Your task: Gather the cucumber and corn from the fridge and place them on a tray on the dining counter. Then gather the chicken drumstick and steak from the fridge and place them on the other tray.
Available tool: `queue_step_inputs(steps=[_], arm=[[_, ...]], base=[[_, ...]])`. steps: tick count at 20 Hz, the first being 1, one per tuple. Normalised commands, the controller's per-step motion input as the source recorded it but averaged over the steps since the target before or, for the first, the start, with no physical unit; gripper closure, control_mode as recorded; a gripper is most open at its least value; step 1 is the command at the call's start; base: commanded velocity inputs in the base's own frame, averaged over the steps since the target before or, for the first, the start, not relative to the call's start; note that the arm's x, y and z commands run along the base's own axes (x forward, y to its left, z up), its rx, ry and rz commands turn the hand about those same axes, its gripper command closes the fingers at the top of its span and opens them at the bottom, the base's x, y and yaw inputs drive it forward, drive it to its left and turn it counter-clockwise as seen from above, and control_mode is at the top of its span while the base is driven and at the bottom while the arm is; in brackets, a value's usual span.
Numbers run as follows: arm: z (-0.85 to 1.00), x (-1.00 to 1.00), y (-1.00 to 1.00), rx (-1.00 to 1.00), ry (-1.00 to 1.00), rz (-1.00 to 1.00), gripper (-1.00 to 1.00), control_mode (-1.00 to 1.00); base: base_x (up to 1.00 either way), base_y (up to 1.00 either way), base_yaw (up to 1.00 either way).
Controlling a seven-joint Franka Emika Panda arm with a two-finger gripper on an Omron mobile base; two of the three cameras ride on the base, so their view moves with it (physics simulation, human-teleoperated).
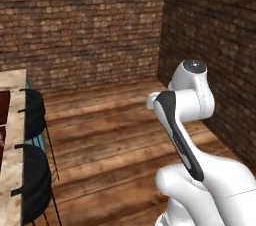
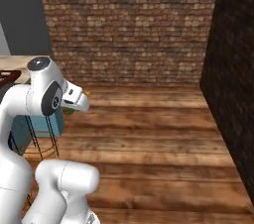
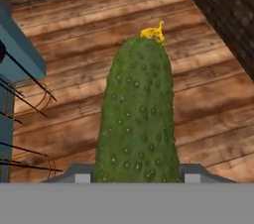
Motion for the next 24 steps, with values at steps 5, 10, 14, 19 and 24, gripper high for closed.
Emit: queue_step_inputs(steps=[5, 10, 14, 19, 24], arm=[[0.00, 0.00, 0.00, 0.00, 0.00, 0.00, 1.00, 1.00], [0.00, 0.00, 0.00, 0.00, 0.00, 0.00, 1.00, 1.00], [0.00, 0.00, 0.00, 0.00, 0.00, 0.00, 1.00, 1.00], [0.00, 0.00, 0.00, 0.00, 0.00, 0.00, 1.00, 1.00], [0.00, 0.00, 0.00, 0.00, 0.00, 0.00, 1.00, 1.00]], base=[[1.00, -0.16, 0.31], [1.00, 0.00, 0.49], [1.00, 0.09, 0.60], [0.77, 0.38, 0.67], [0.17, 0.66, 0.55]])
